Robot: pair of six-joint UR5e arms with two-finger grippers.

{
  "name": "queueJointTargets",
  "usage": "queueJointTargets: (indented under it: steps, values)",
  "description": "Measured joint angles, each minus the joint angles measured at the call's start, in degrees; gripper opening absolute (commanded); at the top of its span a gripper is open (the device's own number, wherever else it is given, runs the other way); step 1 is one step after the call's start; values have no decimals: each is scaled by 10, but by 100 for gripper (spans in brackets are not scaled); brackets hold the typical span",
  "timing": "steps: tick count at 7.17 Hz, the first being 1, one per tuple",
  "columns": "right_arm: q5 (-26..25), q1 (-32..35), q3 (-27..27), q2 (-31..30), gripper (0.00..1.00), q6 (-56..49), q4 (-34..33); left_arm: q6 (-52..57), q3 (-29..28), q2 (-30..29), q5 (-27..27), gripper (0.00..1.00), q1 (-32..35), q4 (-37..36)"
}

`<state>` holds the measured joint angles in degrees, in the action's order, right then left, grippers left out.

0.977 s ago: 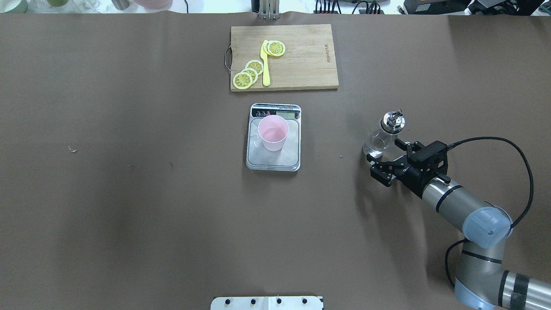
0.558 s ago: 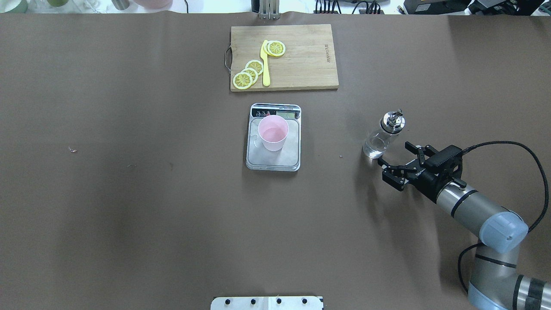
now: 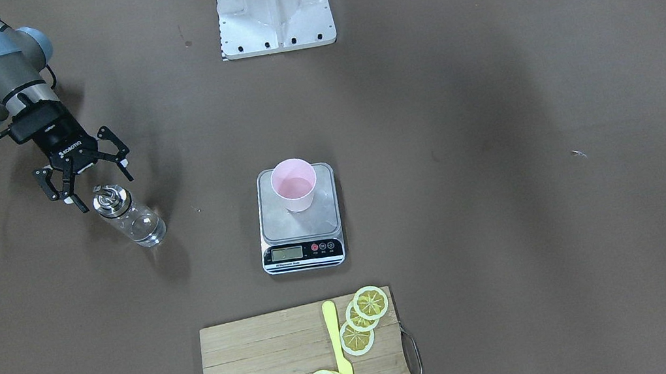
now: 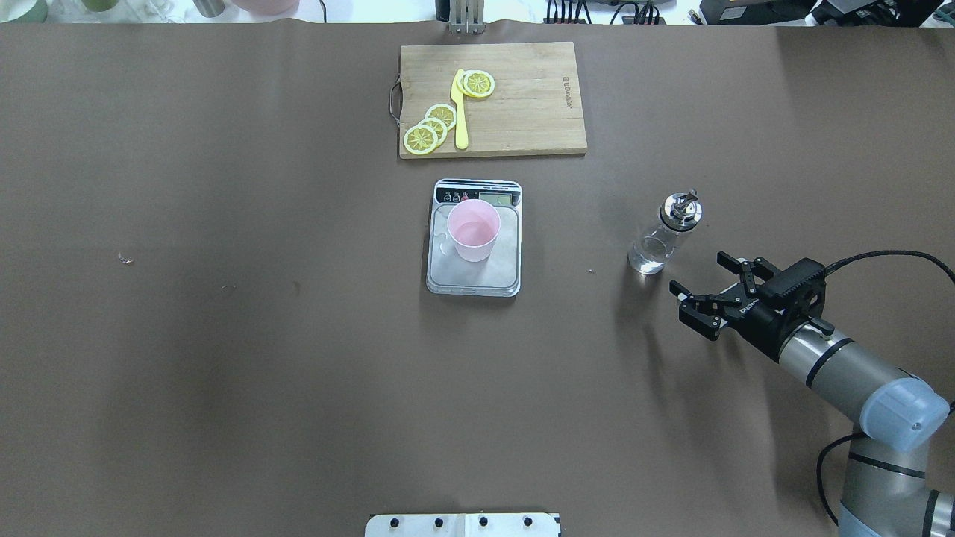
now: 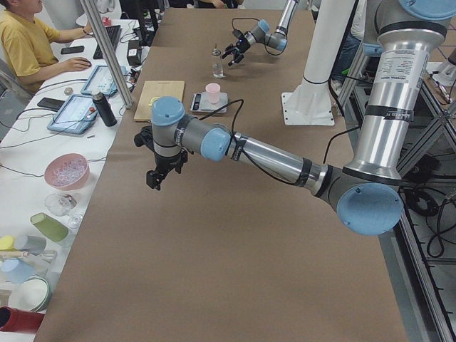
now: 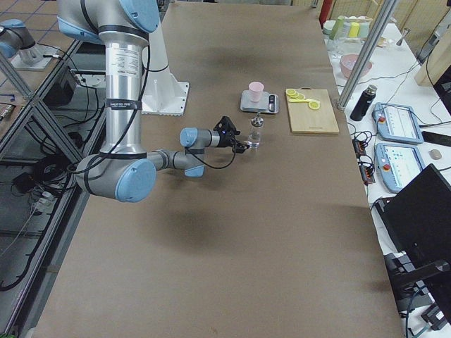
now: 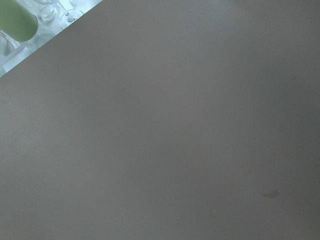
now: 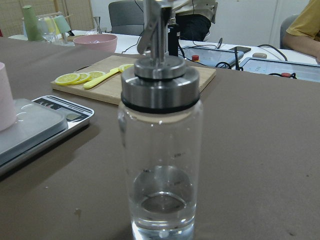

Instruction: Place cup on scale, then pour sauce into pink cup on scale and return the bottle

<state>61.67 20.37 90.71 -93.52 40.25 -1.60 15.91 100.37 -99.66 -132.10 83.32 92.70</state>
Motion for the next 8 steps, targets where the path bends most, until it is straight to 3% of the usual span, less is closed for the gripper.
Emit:
queueJointTargets:
  steps: [4, 8]
  values:
    - [1, -11, 26, -45, 100, 0, 0, 1, -1, 1, 0, 97, 0, -1]
    - [28, 19, 99, -136, 100, -3, 1, 1, -1, 2, -1, 97, 0, -2]
